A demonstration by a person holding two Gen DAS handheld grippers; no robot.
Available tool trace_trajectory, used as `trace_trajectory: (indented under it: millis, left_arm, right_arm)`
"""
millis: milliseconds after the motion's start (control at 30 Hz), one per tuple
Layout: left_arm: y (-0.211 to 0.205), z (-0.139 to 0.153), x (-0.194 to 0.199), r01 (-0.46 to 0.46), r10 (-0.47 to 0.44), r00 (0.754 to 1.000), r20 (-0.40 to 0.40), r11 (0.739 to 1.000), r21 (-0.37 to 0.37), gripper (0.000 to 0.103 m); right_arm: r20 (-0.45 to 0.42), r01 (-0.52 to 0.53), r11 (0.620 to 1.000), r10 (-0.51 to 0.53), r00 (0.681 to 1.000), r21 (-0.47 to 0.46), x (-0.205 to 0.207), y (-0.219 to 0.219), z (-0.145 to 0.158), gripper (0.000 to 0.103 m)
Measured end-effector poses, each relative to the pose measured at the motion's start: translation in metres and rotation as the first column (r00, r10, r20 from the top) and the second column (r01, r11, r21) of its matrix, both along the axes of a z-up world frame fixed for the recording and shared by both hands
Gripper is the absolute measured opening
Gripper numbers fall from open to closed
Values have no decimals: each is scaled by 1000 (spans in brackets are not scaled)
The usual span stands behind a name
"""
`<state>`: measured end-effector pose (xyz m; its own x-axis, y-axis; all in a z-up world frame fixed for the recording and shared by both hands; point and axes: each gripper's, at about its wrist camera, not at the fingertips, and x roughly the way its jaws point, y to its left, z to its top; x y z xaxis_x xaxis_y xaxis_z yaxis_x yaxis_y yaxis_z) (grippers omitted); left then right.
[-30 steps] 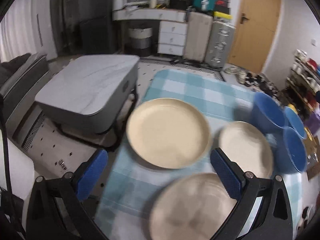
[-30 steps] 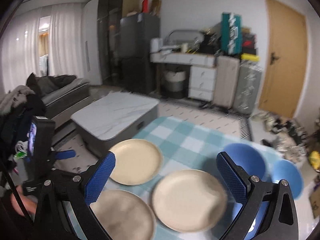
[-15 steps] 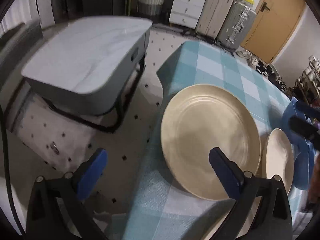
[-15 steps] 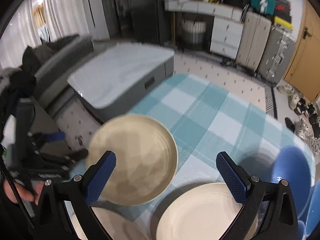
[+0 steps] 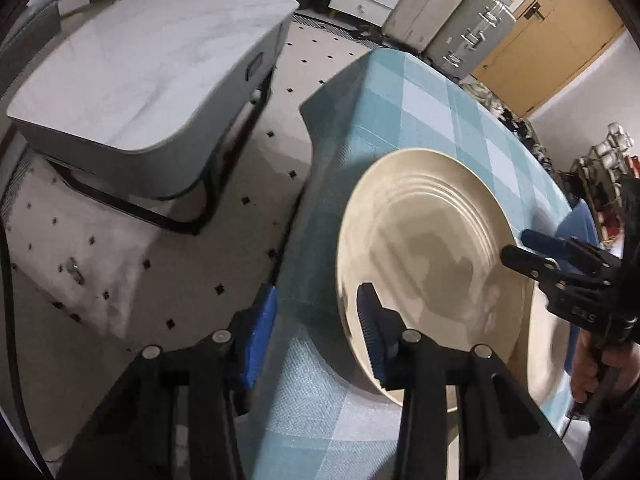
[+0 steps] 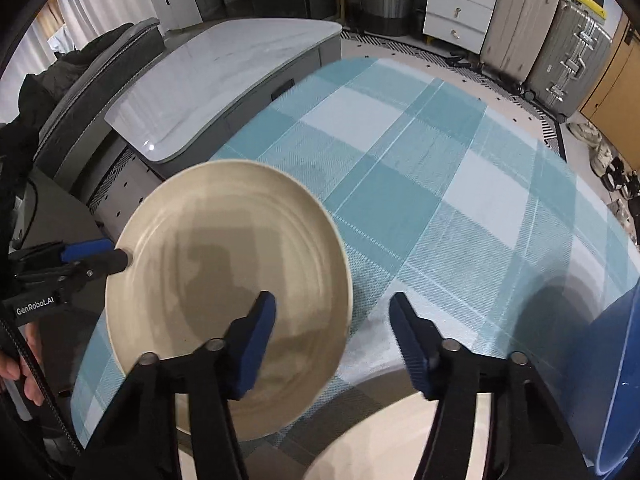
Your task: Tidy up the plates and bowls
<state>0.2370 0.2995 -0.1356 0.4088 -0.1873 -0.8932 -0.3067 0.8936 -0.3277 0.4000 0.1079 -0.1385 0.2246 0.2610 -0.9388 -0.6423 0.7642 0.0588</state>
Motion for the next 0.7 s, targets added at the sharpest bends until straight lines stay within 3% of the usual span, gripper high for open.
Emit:
trace_trajectory:
  millis: [67,267,600,700]
  left_arm:
    - [-2,2,-1,16,-16,1000,5,1000,15,35]
    - [-3,5,0,69,-69,997,36,997,-17,12]
    - [-7,4,2,94,-93,995,24,995,-23,9]
    - [-7,0,4,98,-98,995,9,995,-21,9]
  right_arm:
    - [-2,1,1000,-1,1000,-1,0,0,-2,49]
    - [-33,11,1000,-11,999,-15,-2,0,-9,33]
    - [-29,28,999,-30,999,-37,-4,-2,-13,14]
    - [-24,23,999,-24,999,-40,-4,-2,-12,14]
